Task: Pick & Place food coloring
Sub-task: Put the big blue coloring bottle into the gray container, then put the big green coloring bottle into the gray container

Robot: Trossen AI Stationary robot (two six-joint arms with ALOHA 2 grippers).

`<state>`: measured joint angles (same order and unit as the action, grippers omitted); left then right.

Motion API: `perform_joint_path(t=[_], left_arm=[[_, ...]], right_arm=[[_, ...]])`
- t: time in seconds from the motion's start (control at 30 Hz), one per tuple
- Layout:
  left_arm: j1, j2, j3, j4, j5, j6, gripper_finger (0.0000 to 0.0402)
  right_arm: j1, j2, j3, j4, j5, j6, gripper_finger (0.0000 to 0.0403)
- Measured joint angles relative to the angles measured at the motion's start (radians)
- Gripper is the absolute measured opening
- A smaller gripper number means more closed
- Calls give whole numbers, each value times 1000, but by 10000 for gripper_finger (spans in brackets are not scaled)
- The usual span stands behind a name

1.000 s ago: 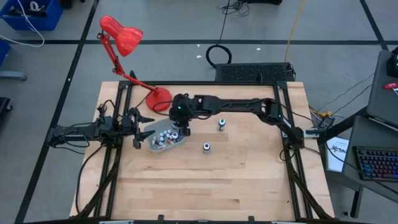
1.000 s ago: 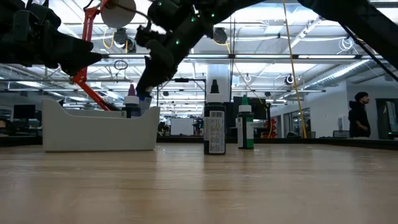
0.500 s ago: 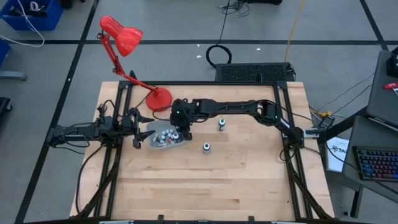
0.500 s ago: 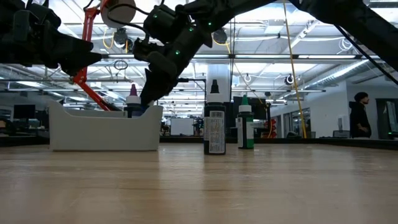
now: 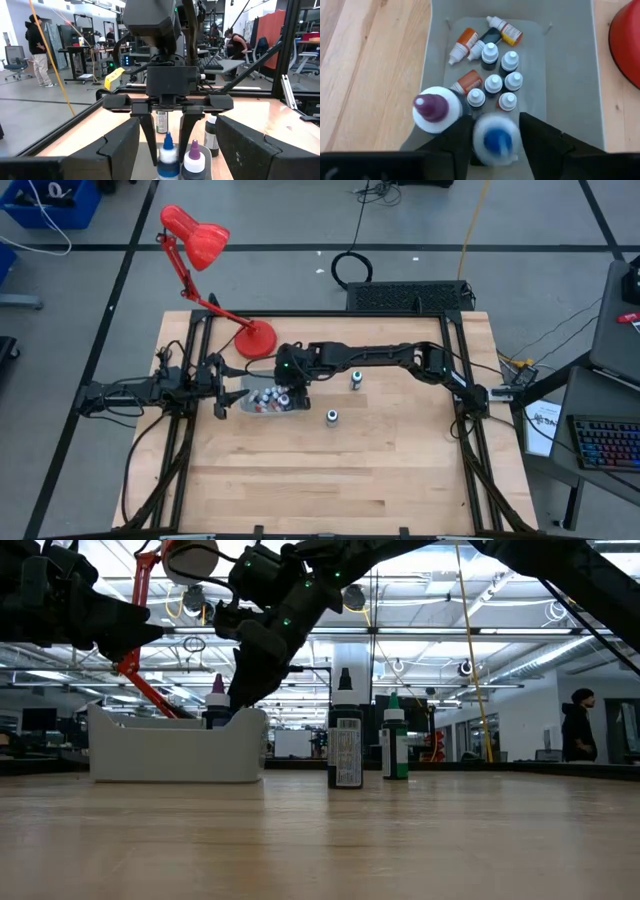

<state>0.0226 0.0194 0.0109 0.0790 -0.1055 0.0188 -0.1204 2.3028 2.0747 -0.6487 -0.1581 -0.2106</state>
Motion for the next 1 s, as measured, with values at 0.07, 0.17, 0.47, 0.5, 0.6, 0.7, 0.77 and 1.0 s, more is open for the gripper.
perform_joint_path(t=[0.07, 0.17, 0.47, 0.5, 0.6, 0.7, 0.77, 1.0], left_arm=[[0, 0, 0, 0, 0, 0, 257], [0, 0, 0, 0, 0, 0, 257], [0, 0, 0, 0, 0, 0, 257], [0, 0, 0, 0, 0, 0, 257], [0, 0, 0, 0, 0, 0, 257], [0, 0, 0, 0, 0, 0, 257], [0, 0, 0, 0, 0, 0, 257], [0, 0, 0, 0, 1, 0, 257]], right_arm=[[0, 0, 0, 0, 0, 1, 167], [0, 0, 0, 12, 0, 0, 181], [2, -40, -2, 18, 105, -14, 188], [3, -58, -2, 0, 128, -14, 187], [6, -112, -2, -48, 175, -3, 185], [14, -174, -1, -131, 207, 62, 185], [21, -219, 0, -224, 209, 119, 185], [37, -285, -51, -516, 304, 265, 185]])
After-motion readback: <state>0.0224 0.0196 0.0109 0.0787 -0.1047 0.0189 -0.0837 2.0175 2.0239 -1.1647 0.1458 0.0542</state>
